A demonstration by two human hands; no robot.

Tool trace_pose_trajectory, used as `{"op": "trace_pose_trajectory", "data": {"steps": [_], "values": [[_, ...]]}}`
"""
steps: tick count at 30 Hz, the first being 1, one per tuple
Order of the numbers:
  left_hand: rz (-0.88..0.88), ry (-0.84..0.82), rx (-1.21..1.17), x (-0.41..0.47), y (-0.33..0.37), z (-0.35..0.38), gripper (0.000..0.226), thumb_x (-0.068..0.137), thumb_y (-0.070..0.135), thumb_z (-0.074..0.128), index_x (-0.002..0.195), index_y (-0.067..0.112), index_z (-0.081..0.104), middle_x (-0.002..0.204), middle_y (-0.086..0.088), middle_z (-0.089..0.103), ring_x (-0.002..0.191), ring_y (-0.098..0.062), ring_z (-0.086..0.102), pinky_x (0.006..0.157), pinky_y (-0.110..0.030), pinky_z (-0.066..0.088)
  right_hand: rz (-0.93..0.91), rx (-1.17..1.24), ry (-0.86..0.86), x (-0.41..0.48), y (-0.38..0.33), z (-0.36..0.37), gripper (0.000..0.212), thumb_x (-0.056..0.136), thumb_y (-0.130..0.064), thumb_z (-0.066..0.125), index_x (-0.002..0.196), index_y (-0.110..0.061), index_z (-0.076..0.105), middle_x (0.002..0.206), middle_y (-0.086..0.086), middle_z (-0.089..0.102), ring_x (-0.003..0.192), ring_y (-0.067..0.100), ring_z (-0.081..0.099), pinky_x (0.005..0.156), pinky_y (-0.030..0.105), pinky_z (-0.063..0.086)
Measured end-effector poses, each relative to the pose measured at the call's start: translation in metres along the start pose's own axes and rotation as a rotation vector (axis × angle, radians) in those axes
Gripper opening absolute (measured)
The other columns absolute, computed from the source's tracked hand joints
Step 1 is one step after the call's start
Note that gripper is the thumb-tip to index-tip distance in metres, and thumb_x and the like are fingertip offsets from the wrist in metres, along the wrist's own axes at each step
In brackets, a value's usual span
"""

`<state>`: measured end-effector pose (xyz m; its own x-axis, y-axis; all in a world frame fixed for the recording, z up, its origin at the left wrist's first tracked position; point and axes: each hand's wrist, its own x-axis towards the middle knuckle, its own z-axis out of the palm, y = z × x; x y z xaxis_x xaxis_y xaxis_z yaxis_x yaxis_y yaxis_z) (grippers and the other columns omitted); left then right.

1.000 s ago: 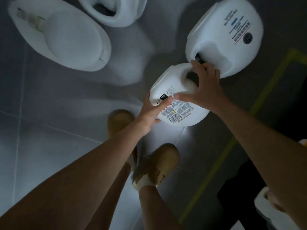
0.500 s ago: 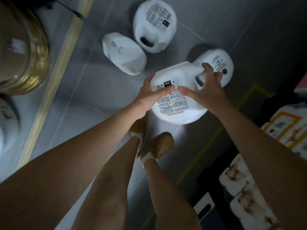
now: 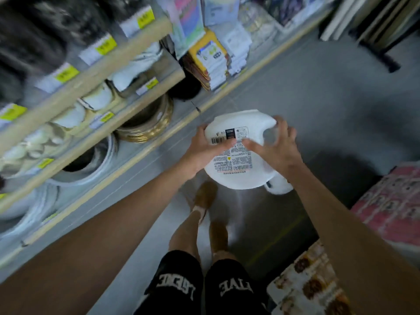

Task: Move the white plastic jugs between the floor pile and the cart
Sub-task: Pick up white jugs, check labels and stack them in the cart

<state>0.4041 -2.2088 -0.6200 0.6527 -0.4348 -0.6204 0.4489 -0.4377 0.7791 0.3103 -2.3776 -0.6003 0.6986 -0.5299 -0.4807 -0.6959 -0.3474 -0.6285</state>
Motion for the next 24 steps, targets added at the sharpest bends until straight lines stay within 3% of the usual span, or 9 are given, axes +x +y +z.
{"op": "trace_pose_trajectory", "data": {"steps": [4,8,12,17,21,24], "values": [[0.056,0.155,-0.094,-0.068,0.029,-0.044,0.072,0.071,0.024,0.084,0.123,0.022,0.035,0.103,0.009,0.058,0.092,-0.009,0.061,0.069,-0.022,0.052,-0.162,-0.008,-0.029,-0.037,-0.068,-0.002,0.091,0.069,-0.051,0.080,0.140,-0.026,0.030,0.132,0.007,0.031,0.122,0.027,0.042,0.094,0.034,0.034],[0.104,0.305,-0.177,-0.151,0.045,-0.103,0.075,0.071,0.025,0.083,0.129,0.021,0.035,0.113,0.004,0.059,0.096,-0.011,0.063,0.075,-0.029,0.055,-0.300,-0.025,-0.131,-0.085,-0.139,0.017,0.099,0.066,-0.054,0.080,0.144,-0.029,0.024,0.138,0.008,0.031,0.131,0.029,0.037,0.107,0.047,0.036],[0.120,0.466,-0.238,-0.234,0.043,-0.167,0.079,0.072,0.029,0.082,0.134,0.019,0.035,0.115,0.002,0.061,0.099,-0.016,0.063,0.071,-0.030,0.052,-0.445,-0.043,-0.276,-0.141,-0.211,0.053,0.104,0.063,-0.059,0.079,0.145,-0.026,0.024,0.137,0.010,0.035,0.129,0.028,0.038,0.105,0.048,0.038],[0.152,0.691,-0.349,-0.333,0.016,-0.246,0.073,0.073,0.026,0.082,0.130,0.018,0.038,0.100,0.008,0.060,0.084,-0.007,0.061,0.060,-0.023,0.049,-0.617,-0.078,-0.442,-0.211,-0.292,0.121,0.096,0.063,-0.058,0.080,0.139,-0.028,0.029,0.133,0.006,0.037,0.126,0.026,0.042,0.103,0.043,0.041],[0.170,0.865,-0.432,-0.413,-0.019,-0.307,0.066,0.074,0.027,0.081,0.124,0.020,0.038,0.096,0.009,0.059,0.078,-0.003,0.060,0.050,-0.017,0.048,-0.748,-0.129,-0.580,-0.279,-0.351,0.188,0.096,0.068,-0.056,0.078,0.143,-0.026,0.025,0.145,0.003,0.031,0.129,0.021,0.040,0.099,0.033,0.035],[0.175,0.993,-0.487,-0.474,-0.054,-0.353,0.074,0.069,0.034,0.084,0.127,0.020,0.039,0.105,0.003,0.063,0.085,-0.010,0.064,0.060,-0.026,0.052,-0.856,-0.154,-0.680,-0.336,-0.389,0.246,0.099,0.070,-0.054,0.078,0.146,-0.026,0.021,0.149,0.004,0.030,0.132,0.022,0.038,0.103,0.035,0.035]]}}
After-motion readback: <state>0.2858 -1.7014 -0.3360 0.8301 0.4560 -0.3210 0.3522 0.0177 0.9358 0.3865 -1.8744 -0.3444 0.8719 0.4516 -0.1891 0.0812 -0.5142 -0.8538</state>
